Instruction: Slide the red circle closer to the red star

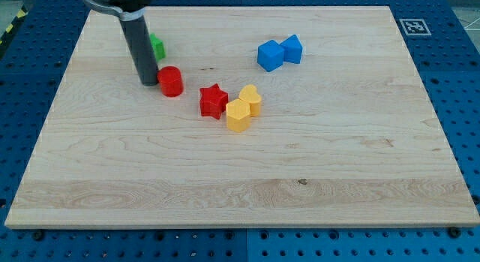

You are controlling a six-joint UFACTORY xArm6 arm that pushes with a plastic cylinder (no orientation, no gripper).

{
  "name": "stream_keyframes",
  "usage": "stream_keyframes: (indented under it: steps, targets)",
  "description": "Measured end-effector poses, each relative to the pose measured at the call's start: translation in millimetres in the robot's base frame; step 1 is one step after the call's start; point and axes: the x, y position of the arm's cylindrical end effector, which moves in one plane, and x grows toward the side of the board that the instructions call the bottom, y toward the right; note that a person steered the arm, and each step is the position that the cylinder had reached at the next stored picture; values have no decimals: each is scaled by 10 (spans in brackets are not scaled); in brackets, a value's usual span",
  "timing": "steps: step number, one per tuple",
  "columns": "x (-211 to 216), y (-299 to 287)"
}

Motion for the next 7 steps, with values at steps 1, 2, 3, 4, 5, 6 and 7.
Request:
stream_keyframes:
  steps: [1, 2, 3, 4, 5, 6, 7]
  targets:
    - [31, 259]
    - [31, 513]
    - [31, 702]
    - [31, 849]
    - [31, 1009]
    - [36, 1116]
    - [51, 1130]
